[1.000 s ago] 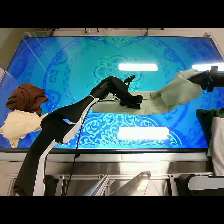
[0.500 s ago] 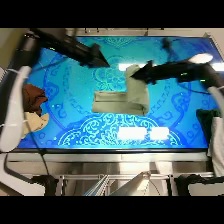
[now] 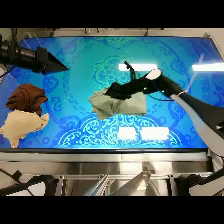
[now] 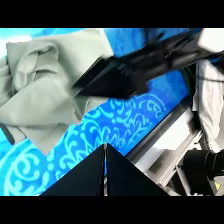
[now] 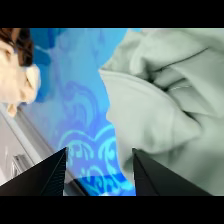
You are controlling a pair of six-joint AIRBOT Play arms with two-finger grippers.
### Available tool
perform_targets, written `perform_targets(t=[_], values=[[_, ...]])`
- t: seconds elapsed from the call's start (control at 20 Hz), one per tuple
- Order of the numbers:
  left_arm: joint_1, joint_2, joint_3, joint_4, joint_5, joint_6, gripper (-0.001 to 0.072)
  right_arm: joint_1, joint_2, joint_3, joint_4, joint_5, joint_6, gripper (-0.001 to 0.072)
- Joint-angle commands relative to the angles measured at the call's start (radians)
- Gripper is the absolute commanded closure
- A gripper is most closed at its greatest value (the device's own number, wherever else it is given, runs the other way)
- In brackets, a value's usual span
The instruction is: Fold the shirts.
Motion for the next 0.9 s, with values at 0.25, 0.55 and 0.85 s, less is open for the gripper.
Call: perform_targets(t=[0.25,0.55,0.85], values=[[0.032,0.159,-0.359,-0.013,-0.026,0.092,0.0685,-0.402,0.315,-0.3,-0.409,0.094,0.217,0.0076],[0.032,0.248,-0.413,-0.013,-0.027,0.08,0.0685,-0.397,0.084,-0.391,-0.097,0.009,0.011,0.0087],[0.032,0.304,-0.413,-0.012,-0.026,0.066,0.0685,-0.369,-0.025,-0.385,0.013,0.01,-0.063,0.0147]])
